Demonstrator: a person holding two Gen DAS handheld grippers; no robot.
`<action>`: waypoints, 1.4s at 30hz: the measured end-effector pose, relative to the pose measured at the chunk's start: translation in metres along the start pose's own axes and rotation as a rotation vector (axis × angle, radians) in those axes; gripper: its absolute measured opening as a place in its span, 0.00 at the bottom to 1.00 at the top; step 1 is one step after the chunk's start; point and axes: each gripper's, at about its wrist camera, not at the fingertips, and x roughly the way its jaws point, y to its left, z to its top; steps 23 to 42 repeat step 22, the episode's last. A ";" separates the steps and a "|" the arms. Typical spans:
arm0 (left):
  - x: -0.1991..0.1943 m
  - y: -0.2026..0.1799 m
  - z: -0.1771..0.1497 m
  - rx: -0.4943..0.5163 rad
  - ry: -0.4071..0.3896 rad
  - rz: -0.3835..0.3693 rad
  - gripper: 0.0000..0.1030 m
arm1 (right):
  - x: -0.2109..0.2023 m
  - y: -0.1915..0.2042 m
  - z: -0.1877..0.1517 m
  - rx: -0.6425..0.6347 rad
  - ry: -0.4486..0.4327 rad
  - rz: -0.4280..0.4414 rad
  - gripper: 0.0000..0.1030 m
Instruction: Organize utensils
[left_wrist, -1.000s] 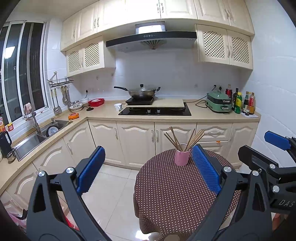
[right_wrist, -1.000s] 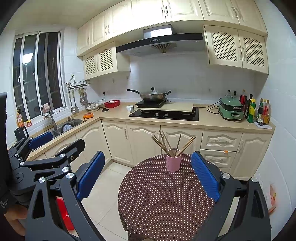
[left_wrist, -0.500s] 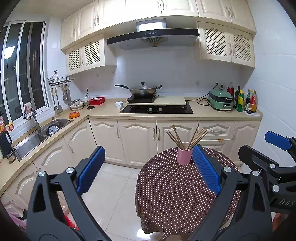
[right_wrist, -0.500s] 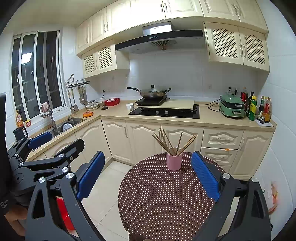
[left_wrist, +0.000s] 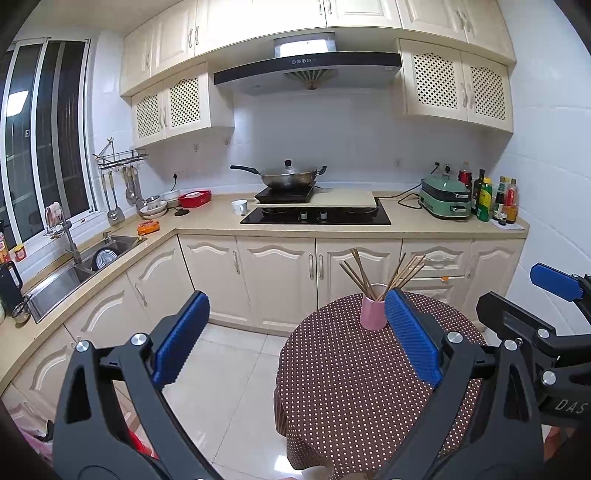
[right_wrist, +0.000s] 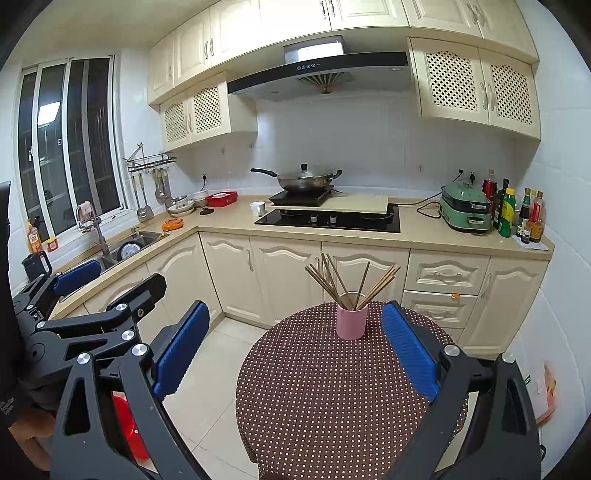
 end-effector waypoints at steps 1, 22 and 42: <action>0.002 0.001 0.000 0.000 0.000 0.000 0.91 | 0.002 0.000 0.001 0.001 0.001 -0.002 0.88; 0.079 0.033 0.009 0.027 0.065 -0.056 0.92 | 0.067 0.022 0.009 0.048 0.048 -0.053 0.88; 0.079 0.033 0.009 0.027 0.065 -0.056 0.92 | 0.067 0.022 0.009 0.048 0.048 -0.053 0.88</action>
